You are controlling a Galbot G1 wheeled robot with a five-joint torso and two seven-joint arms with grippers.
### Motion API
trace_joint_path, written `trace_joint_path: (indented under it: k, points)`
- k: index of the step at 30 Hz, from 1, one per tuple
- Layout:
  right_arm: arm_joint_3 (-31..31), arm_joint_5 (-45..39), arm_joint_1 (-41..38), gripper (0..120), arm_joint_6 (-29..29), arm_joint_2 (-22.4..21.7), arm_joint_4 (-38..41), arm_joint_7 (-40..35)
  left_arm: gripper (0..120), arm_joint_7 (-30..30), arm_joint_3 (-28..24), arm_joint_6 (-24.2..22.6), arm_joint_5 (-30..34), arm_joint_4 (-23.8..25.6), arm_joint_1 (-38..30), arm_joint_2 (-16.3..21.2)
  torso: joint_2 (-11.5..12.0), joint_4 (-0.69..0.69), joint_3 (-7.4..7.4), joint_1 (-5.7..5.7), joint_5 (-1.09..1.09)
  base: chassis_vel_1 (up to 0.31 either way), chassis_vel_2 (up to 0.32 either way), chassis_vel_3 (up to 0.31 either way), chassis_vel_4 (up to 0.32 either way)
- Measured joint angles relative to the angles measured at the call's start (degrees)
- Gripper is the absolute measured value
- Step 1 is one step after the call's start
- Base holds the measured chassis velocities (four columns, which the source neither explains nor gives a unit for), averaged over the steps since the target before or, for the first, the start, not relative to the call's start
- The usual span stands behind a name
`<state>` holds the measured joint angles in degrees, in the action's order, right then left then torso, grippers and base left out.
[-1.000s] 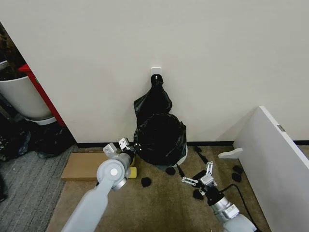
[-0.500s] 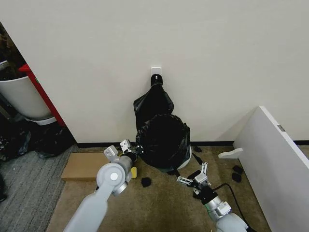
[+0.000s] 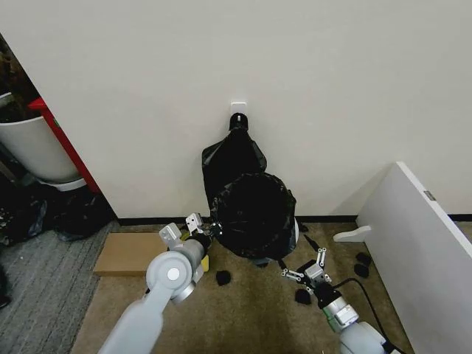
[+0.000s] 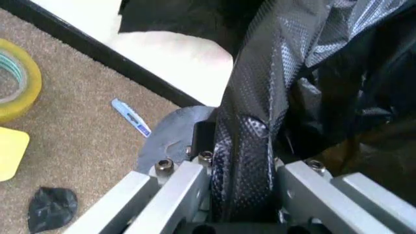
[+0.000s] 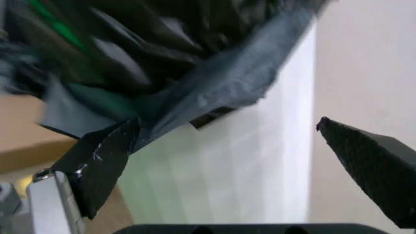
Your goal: Place the garbage bag over the trash bin.
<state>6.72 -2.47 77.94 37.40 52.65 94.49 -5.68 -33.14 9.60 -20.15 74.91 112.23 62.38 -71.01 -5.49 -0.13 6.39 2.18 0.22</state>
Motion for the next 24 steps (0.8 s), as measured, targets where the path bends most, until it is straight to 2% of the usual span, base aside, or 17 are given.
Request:
trace_joint_path:
  k: [2,4,6,8,9,11,14,15,16,19,20,23,24]
  points:
    - [2.4,-4.5,-0.3,100,5.3,0.1,-1.8,8.8,1,0.0,0.0,0.0,0.0,0.0,0.0,0.1,0.0,0.0,0.0,0.0,0.01,0.0,0.0,0.0,0.0]
    - [4.1,-9.2,-0.5,100,7.9,0.1,-2.9,16.5,1,0.0,0.0,0.1,-0.1,0.0,0.0,0.1,0.0,0.01,0.0,0.0,-0.01,0.0,0.0,0.0,0.0]
    - [6.7,-19.3,-0.7,100,9.6,0.1,-4.3,28.1,1,0.0,0.0,0.1,-0.2,0.0,0.0,0.3,0.0,0.0,0.0,0.0,0.01,0.0,0.0,0.0,0.0]
    - [7.0,-20.6,-0.7,100,9.7,0.1,-4.4,29.5,1,0.0,0.0,0.1,-0.2,0.0,0.0,0.4,0.0,0.01,0.0,0.0,0.01,0.0,0.0,0.0,0.0]
    - [8.7,-30.4,-0.8,100,9.7,-0.2,-4.7,39.8,1,0.0,0.0,0.1,-0.3,0.0,0.2,0.5,0.0,0.0,0.0,0.0,-0.02,0.0,0.0,0.0,0.0]
    - [9.6,-36.4,-0.7,100,9.7,-0.3,-3.8,44.4,1,0.1,-0.3,0.1,-0.6,-0.3,0.3,0.6,0.0,0.0,0.0,0.0,0.0,0.0,0.0,0.0,0.0]
    - [10.2,-39.7,-0.5,100,9.7,-0.3,-2.5,45.8,1,0.1,-0.6,0.2,-1.1,-0.6,0.5,0.7,0.0,0.0,0.0,0.0,0.0,0.0,0.0,0.0,0.0]
    - [10.8,-41.2,-0.2,100,9.7,-0.3,-0.7,45.2,1,0.2,-1.2,0.3,-1.5,-1.0,0.7,0.7,0.0,0.01,0.0,0.0,-0.01,0.0,0.0,0.0,0.0]
    - [11.2,-40.5,0.6,100,9.3,-0.1,2.4,40.9,1,0.3,-2.3,0.3,-2.5,-1.5,1.3,0.9,0.0,0.0,0.0,0.0,-0.01,0.0,0.0,0.0,0.0]
    - [10.8,-28.8,2.2,100,6.2,1.1,9.1,22.3,1,0.5,-3.6,0.6,-6.2,-2.6,2.5,1.4,0.0,0.0,-0.01,0.0,-0.02,0.0,0.0,0.0,0.0]
    - [10.8,-28.8,2.2,100,6.2,1.1,9.1,22.3,1,0.5,-3.6,0.6,-6.2,-2.6,2.5,1.4,0.0,0.0,-0.01,0.0,-0.02,0.0,0.0,0.0,0.0]
    - [5.5,-12.6,3.3,100,-1.4,3.2,15.8,-2.5,1,0.3,-4.7,1.0,-11.4,-5.8,2.7,1.4,0.0,0.01,0.0,0.0,-0.02,0.0,0.0,0.0,0.0]
    - [4.3,-10.5,3.4,100,-2.8,3.7,16.7,-5.7,1,-0.1,-5.0,1.0,-11.9,-6.6,2.7,1.4,0.0,0.01,0.0,0.0,-0.02,0.0,0.0,0.0,0.0]
